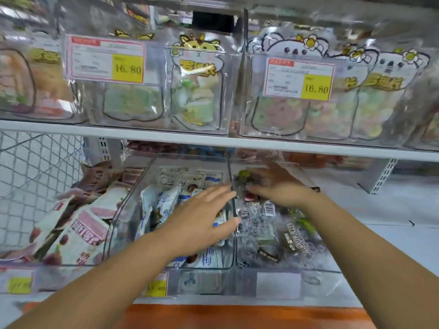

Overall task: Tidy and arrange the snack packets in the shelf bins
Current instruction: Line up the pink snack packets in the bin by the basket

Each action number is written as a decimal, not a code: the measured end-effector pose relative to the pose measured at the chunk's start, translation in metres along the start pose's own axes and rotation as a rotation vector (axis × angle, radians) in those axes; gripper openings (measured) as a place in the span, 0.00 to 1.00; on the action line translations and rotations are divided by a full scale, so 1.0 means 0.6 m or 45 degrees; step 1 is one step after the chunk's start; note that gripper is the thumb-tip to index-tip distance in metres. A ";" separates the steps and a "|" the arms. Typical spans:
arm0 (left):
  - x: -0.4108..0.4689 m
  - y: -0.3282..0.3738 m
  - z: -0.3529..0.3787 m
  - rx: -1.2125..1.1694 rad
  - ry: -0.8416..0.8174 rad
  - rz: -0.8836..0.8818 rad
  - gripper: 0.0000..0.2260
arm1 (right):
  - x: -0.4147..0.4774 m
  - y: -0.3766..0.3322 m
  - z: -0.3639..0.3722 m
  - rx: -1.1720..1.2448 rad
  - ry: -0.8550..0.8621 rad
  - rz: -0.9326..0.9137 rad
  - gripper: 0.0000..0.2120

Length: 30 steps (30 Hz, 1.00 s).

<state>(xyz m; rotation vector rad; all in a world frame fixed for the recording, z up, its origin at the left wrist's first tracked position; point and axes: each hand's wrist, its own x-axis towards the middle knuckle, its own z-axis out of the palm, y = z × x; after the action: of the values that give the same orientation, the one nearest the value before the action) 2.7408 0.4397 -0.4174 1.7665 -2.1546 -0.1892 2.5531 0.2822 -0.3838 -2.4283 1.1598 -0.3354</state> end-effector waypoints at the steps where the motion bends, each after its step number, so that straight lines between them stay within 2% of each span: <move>1: 0.000 0.000 0.000 0.010 -0.002 0.008 0.31 | 0.006 0.001 0.005 -0.069 -0.051 -0.004 0.34; 5: -0.001 -0.003 -0.001 -0.020 -0.021 0.029 0.32 | -0.006 0.001 -0.017 -0.476 -0.089 0.004 0.30; 10: 0.002 -0.005 -0.002 -0.026 -0.047 0.041 0.31 | -0.056 -0.017 -0.071 -0.792 -0.388 0.309 0.30; 12: 0.002 -0.006 -0.004 -0.029 -0.054 0.044 0.31 | -0.058 -0.037 -0.087 -0.713 -0.324 0.291 0.26; 15: 0.000 -0.007 -0.008 -0.022 -0.091 0.045 0.34 | -0.027 -0.053 -0.075 -0.364 -0.038 0.113 0.18; 17: -0.002 -0.005 -0.010 -0.019 -0.116 0.037 0.36 | -0.002 -0.057 -0.051 -0.265 -0.100 0.062 0.24; 20: -0.002 0.000 -0.015 -0.025 -0.132 0.018 0.36 | 0.027 -0.040 -0.021 -0.454 -0.301 0.173 0.43; 24: -0.003 0.002 -0.019 -0.071 -0.134 0.006 0.34 | 0.046 -0.010 -0.009 -0.452 -0.231 0.267 0.47; 27: -0.002 0.000 -0.020 -0.114 -0.133 -0.003 0.34 | 0.035 -0.009 -0.005 -0.509 -0.142 0.184 0.37; 30: 0.001 -0.001 -0.021 -0.152 -0.140 -0.026 0.36 | 0.010 -0.011 -0.016 -0.233 0.044 0.061 0.21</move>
<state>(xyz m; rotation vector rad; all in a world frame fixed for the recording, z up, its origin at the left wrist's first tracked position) 2.7456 0.4402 -0.4057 1.7488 -2.1517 -0.4203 2.5579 0.2785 -0.3722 -2.5548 1.3139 -0.2679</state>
